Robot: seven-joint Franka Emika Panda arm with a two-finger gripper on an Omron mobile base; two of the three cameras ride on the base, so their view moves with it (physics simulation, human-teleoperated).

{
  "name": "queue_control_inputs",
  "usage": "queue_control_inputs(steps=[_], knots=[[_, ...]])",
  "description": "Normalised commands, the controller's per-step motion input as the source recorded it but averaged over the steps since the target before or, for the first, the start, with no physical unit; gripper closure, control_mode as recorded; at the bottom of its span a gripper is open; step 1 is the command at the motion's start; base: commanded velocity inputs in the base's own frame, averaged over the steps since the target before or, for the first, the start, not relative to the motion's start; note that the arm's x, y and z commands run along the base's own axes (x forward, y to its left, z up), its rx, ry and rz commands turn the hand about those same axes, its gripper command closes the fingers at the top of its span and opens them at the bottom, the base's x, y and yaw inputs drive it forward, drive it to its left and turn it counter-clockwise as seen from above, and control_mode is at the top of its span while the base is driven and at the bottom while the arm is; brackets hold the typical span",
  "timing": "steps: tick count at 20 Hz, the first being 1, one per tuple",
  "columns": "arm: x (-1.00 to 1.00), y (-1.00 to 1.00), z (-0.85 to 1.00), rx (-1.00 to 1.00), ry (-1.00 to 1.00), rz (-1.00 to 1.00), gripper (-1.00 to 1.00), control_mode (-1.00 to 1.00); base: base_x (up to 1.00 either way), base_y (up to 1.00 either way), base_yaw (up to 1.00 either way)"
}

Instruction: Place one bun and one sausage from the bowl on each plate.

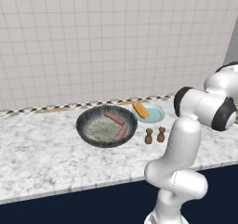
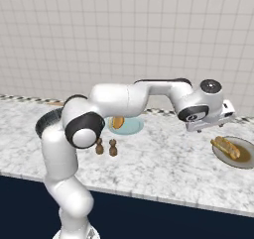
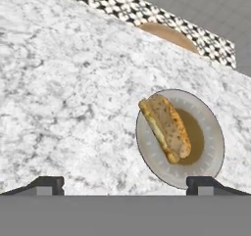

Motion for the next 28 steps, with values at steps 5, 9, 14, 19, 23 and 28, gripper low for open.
queue_control_inputs(steps=[5,9,14,19,23,28], knots=[[-0.07,1.00,0.05,0.00,-0.19,-0.21,-1.00,-1.00,0.00,0.00,0.00],[-0.15,1.00,0.49,0.03,-0.22,-0.21,-1.00,-1.00,0.00,0.00,0.00],[-0.06,1.00,0.88,0.05,-0.12,-0.15,-1.00,-1.00,0.00,0.00,0.00],[0.00,1.00,0.60,0.09,0.06,-0.01,-1.00,-1.00,0.00,0.00,0.00],[0.00,1.00,-0.09,0.25,0.02,0.00,-1.00,-1.00,0.00,0.00,0.00],[0.00,1.00,-0.10,0.23,0.04,0.00,-1.00,-1.00,0.00,0.00,0.00]])
